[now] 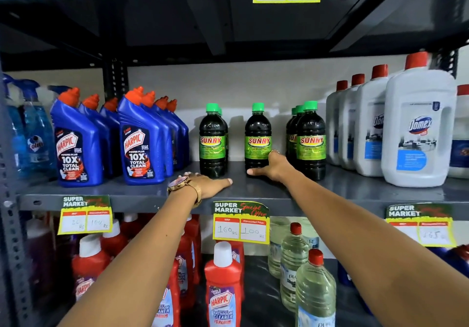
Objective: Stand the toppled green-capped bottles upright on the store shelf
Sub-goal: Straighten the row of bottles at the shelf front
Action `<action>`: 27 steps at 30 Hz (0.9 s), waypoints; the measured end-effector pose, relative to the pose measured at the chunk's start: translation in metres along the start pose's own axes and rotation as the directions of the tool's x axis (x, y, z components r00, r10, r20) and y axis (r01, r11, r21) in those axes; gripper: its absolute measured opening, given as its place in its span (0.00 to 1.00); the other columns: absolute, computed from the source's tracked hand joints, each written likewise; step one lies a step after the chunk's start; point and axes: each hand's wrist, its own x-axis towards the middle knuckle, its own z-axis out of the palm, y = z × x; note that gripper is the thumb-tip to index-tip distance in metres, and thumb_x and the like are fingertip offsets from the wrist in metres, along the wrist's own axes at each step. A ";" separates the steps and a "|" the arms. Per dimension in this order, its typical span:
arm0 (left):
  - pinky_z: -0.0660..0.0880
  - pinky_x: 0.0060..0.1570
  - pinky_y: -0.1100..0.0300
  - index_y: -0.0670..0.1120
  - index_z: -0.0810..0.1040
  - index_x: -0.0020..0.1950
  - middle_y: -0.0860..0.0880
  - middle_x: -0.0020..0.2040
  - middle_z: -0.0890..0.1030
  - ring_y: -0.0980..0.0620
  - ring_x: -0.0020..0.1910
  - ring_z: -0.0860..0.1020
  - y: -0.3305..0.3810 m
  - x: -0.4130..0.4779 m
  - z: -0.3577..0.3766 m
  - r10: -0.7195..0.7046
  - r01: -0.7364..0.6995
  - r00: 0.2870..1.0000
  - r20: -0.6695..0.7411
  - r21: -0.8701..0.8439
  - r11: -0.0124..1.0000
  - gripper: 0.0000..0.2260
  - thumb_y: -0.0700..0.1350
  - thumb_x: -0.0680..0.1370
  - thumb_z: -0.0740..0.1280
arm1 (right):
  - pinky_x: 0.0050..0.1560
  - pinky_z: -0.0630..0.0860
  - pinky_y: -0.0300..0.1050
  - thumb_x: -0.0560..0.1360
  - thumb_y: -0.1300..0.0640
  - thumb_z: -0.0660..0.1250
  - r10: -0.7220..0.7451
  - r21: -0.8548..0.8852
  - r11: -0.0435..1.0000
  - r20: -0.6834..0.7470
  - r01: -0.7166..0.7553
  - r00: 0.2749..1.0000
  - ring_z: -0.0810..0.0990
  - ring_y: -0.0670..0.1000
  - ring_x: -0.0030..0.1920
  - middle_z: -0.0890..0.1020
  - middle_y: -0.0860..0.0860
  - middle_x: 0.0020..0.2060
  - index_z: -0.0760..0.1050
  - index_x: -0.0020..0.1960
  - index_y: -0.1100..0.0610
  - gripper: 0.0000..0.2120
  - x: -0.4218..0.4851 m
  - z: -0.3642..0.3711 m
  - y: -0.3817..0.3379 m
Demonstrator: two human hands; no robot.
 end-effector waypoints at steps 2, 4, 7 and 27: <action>0.61 0.72 0.48 0.46 0.62 0.76 0.41 0.78 0.59 0.40 0.75 0.60 0.000 -0.005 -0.003 0.038 -0.038 0.999 0.013 -0.001 0.999 0.45 0.76 0.69 0.53 | 0.67 0.71 0.48 0.66 0.50 0.78 -0.004 0.008 1.000 0.014 0.004 1.000 0.75 0.58 0.65 0.77 0.60 0.64 0.70 0.69 0.62 0.36 -0.008 -0.002 -0.004; 0.67 0.67 0.50 0.45 0.68 0.72 0.41 0.75 0.66 0.41 0.71 0.67 -0.005 -0.011 -0.003 0.085 -0.085 0.996 0.000 -0.012 0.996 0.42 0.75 0.70 0.54 | 0.63 0.73 0.48 0.66 0.49 0.79 0.009 0.035 0.999 0.042 -0.010 0.999 0.78 0.56 0.60 0.80 0.59 0.60 0.73 0.67 0.61 0.34 -0.019 -0.010 -0.007; 0.75 0.51 0.56 0.47 0.78 0.59 0.46 0.56 0.82 0.49 0.52 0.79 -0.015 -0.024 0.001 0.198 -0.194 0.972 -0.129 0.045 0.980 0.35 0.73 0.72 0.52 | 0.55 0.80 0.57 0.64 0.53 0.80 -0.002 0.168 0.986 -0.021 0.006 1.000 0.80 0.54 0.47 0.81 0.55 0.41 0.78 0.56 0.64 0.25 -0.044 -0.038 0.007; 0.67 0.60 0.54 0.48 0.77 0.64 0.45 0.66 0.77 0.43 0.66 0.71 0.070 -0.028 0.016 0.555 -0.556 0.831 -0.039 -0.049 0.830 0.21 0.58 0.81 0.56 | 0.66 0.71 0.48 0.65 0.53 0.79 0.166 -0.046 0.984 -0.086 -0.170 0.982 0.76 0.59 0.63 0.79 0.61 0.62 0.72 0.67 0.62 0.35 -0.015 -0.088 0.065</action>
